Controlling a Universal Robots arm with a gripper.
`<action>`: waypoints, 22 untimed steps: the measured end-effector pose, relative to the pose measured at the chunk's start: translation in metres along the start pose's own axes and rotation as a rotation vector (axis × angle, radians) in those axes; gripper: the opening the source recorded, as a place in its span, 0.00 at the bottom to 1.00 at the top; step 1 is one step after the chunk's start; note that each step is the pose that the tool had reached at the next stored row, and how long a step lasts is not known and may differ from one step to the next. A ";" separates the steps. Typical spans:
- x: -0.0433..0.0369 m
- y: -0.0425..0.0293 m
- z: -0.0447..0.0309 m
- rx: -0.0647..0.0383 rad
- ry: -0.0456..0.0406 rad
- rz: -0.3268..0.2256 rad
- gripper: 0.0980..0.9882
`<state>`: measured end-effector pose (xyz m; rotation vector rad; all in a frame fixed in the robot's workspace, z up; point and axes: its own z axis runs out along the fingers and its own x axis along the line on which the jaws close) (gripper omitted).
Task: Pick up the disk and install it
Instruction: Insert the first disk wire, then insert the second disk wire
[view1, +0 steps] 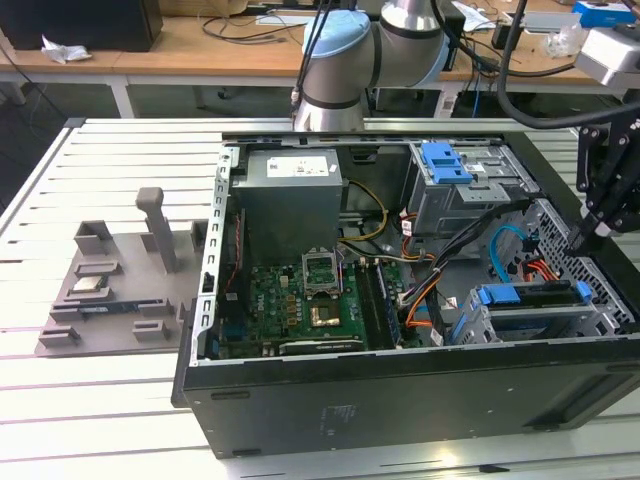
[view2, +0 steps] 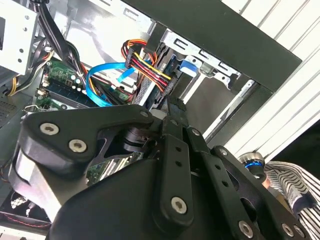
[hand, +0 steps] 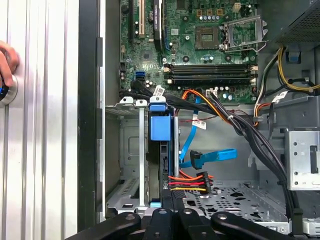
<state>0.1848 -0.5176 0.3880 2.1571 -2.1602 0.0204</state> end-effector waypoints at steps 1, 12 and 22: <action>0.0000 0.0000 0.0000 0.000 0.0001 0.000 0.01; -0.0046 0.0060 0.0007 0.000 0.0004 -0.001 0.30; -0.0174 0.0354 0.0139 0.003 0.0025 -0.040 0.30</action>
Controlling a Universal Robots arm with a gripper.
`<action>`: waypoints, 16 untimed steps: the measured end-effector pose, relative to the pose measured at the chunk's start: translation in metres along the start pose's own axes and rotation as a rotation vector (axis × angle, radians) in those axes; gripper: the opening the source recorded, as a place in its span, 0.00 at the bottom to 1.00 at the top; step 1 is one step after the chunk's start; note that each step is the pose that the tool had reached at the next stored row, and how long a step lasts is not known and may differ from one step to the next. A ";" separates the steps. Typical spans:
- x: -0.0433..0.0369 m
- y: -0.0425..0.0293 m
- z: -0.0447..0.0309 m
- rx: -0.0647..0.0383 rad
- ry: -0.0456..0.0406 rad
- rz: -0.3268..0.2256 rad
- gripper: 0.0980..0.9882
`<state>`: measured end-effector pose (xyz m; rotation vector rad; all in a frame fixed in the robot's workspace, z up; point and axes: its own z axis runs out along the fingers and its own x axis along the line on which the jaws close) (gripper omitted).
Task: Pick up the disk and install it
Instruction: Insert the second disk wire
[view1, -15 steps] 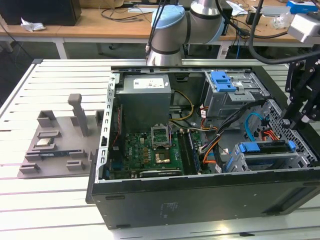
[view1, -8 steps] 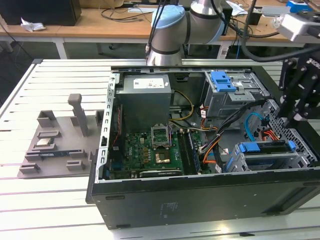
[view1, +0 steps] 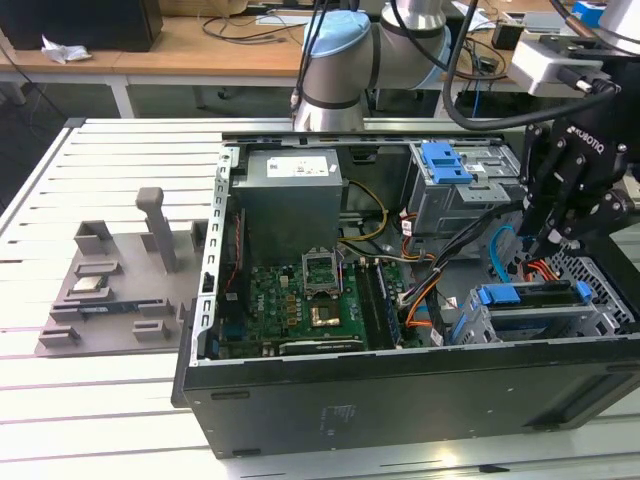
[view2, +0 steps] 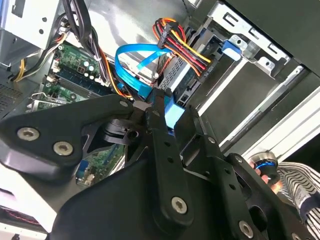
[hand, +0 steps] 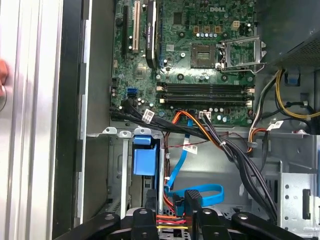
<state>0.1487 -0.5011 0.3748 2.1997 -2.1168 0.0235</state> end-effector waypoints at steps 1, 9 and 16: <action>0.0000 0.0000 0.0002 0.000 -0.0001 0.000 0.30; -0.0001 -0.0001 0.0011 0.000 -0.0002 0.000 0.01; 0.0024 0.0000 0.0014 0.000 -0.0003 0.000 0.01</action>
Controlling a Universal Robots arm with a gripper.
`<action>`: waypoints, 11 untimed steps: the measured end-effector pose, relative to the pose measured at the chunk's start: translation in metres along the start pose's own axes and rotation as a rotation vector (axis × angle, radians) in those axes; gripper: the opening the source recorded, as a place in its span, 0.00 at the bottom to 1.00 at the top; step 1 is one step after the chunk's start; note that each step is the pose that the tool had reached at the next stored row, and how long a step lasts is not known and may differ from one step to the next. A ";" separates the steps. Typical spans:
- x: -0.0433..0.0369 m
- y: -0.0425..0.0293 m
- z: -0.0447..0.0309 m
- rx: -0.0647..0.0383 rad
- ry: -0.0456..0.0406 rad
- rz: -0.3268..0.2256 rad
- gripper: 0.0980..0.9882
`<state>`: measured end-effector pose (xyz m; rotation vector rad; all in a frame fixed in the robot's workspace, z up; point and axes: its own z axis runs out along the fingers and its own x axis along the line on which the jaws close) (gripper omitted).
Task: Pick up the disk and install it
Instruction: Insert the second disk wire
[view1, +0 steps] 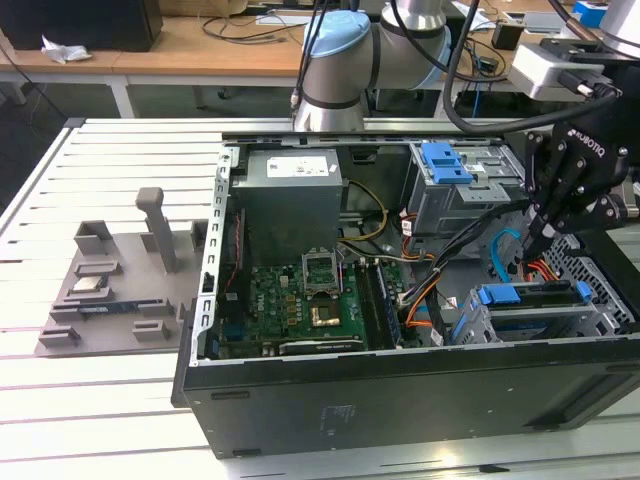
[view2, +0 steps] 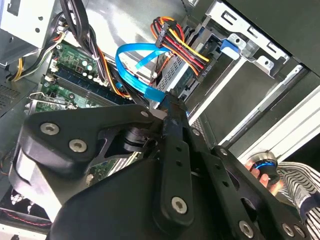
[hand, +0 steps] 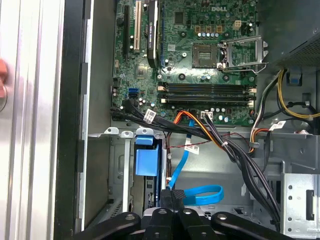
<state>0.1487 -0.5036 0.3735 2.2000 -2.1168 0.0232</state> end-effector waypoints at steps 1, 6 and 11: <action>0.0001 0.0000 0.0000 0.000 -0.0001 0.000 0.01; -0.0044 0.0010 0.0000 0.000 0.0001 0.000 0.23; -0.0096 0.0030 0.0022 0.000 0.0001 -0.004 0.23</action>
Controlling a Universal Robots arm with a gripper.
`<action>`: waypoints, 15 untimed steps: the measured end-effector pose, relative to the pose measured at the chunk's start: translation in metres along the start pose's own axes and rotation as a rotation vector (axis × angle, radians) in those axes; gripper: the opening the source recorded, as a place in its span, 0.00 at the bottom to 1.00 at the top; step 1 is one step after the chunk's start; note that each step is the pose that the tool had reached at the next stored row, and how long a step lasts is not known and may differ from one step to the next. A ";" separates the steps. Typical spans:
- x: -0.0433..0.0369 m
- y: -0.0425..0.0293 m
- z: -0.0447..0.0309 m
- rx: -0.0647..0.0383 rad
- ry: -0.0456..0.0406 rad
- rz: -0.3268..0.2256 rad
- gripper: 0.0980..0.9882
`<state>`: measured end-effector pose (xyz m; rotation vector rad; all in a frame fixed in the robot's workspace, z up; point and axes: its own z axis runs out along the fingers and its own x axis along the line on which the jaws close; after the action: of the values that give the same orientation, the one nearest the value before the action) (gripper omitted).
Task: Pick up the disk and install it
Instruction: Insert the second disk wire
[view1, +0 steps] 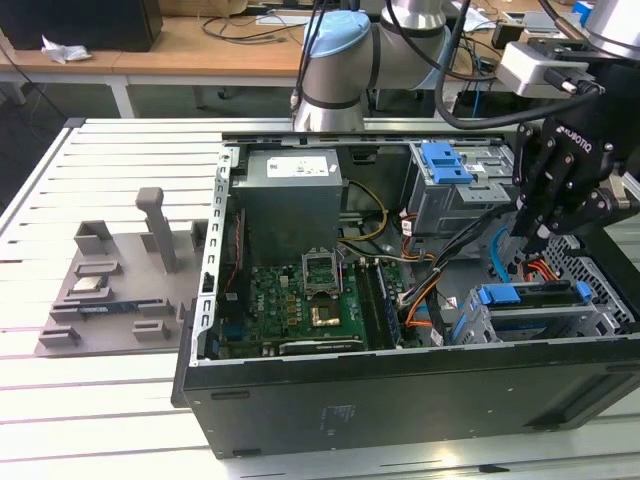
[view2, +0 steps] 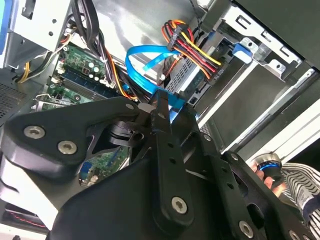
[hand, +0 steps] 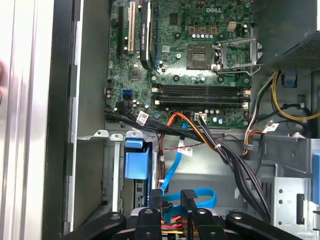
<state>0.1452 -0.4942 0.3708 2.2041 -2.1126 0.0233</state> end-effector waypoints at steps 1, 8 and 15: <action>0.0003 0.0000 0.0004 0.000 -0.0001 -0.002 0.23; 0.0005 0.0000 0.0004 0.000 0.0002 -0.002 0.07; 0.0118 0.0005 0.0015 0.000 0.0004 -0.003 0.07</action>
<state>0.1451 -0.5061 0.3702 2.2070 -2.1095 0.0237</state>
